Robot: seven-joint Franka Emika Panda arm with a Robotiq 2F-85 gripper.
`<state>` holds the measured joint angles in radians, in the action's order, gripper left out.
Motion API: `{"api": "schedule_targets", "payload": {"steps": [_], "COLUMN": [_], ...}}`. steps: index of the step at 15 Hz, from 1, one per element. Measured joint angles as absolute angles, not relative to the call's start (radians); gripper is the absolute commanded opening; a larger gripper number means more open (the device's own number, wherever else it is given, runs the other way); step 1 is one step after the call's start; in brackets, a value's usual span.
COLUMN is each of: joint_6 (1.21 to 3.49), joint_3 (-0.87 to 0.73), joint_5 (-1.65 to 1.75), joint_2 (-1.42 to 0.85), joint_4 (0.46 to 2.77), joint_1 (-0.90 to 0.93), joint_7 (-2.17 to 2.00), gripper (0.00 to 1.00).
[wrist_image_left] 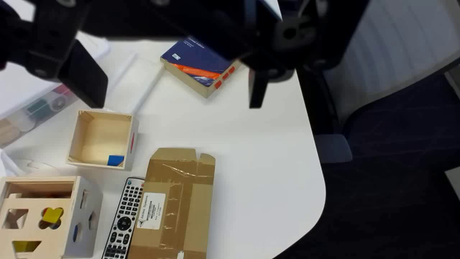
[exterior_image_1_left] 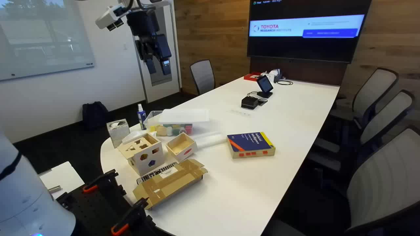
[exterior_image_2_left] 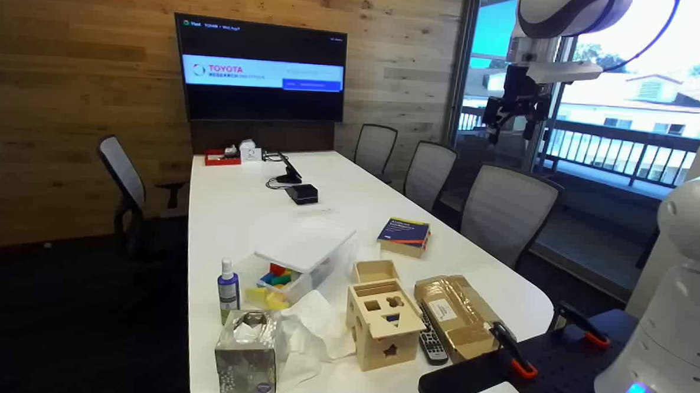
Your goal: Close the lid of the shape sorter
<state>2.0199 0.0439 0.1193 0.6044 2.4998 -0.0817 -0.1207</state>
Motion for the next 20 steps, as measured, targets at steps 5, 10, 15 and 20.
{"api": "schedule_targets", "payload": {"steps": [5, 10, 15, 20], "joint_6": [2.019, 2.016, 2.092, 2.331], "joint_3": [0.044, 0.109, 0.243, 0.345], "joint_5": [0.119, 0.102, 0.024, -0.010], "joint_2": [0.603, 0.581, 0.546, 0.433], "joint_4": [2.500, 2.537, 2.622, 2.708], "joint_1": [-0.079, -0.019, 0.088, 0.142], "joint_7": [-0.121, -0.145, -0.324, -0.479], "gripper": [1.00, 1.00, 1.00, 1.00]}}
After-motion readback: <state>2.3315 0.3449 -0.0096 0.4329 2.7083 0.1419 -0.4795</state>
